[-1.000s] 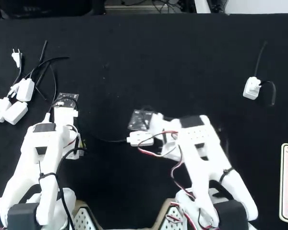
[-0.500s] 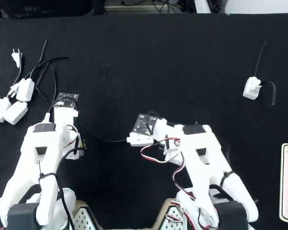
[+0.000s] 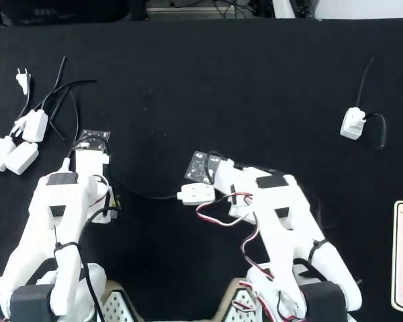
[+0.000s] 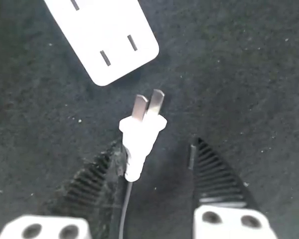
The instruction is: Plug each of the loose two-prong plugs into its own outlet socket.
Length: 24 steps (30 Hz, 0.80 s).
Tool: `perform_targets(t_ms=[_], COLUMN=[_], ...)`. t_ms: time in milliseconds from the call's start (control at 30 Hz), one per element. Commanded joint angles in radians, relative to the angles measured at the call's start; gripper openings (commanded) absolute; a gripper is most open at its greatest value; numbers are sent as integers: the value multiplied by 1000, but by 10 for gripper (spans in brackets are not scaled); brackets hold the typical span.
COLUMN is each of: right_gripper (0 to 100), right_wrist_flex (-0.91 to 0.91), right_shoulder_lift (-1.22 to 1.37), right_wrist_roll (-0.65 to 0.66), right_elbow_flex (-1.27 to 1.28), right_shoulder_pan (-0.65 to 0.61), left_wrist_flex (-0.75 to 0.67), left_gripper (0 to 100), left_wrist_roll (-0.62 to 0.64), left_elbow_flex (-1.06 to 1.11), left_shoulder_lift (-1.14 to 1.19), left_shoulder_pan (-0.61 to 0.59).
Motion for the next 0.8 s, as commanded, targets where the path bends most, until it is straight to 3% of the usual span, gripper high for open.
perform_targets(t_ms=[0, 267, 333, 433, 633, 767], right_gripper=[181, 171, 116, 7, 11, 11], right_wrist_flex=[-34, -273, -293, -298, -281, -167], right_shoulder_lift=[-33, -33, -38, -41, -42, -62], right_wrist_roll=[-14, -9, -9, -8, -15, -18], right_elbow_flex=[4, 70, 68, 62, 62, 58], right_shoulder_pan=[17, 97, 117, 124, 123, 115], left_wrist_flex=[-6, -5, -5, -5, -5, -5], left_gripper=[191, 191, 191, 191, 191, 191], left_wrist_roll=[-9, -9, -9, -9, -9, -9], left_elbow_flex=[-4, -4, -4, -4, -4, -4], left_shoulder_lift=[-26, -26, -26, -26, -26, -26], left_shoulder_pan=[-7, -8, -8, -8, -8, -8])
